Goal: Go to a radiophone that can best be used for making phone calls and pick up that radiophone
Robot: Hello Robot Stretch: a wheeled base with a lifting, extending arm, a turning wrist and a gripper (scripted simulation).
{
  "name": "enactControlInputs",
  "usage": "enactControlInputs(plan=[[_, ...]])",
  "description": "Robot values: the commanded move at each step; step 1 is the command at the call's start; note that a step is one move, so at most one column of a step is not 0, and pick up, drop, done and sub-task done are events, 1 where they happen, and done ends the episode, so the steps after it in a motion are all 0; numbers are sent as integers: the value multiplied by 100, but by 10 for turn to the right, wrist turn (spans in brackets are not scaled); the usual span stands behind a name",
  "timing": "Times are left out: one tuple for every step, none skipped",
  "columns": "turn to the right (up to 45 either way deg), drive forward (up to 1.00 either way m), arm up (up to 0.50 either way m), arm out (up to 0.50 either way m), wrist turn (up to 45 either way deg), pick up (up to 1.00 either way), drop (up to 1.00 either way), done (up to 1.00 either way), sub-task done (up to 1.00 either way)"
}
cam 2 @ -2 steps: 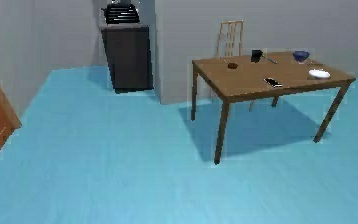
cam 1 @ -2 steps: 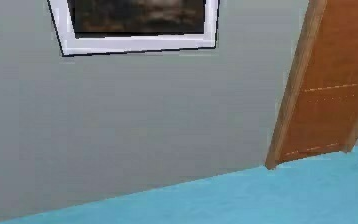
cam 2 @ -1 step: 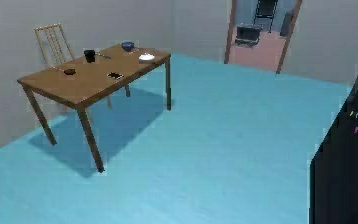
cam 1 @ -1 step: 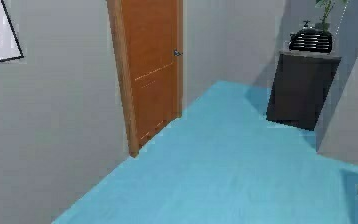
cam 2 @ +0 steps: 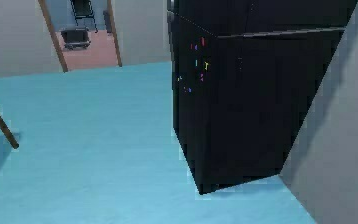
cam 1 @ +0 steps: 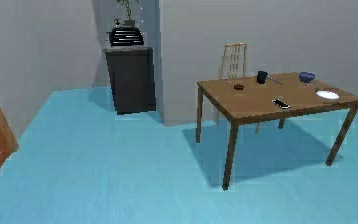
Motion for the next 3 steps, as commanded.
enactControlInputs(plan=[[90, 0, 0, 0, 0, 0, 0, 0, 0], [0, 65, 0, 0, 0, 0, 0, 0, 0], [-450, 0, 0, 0, 0, 0, 0, 0, 0]])
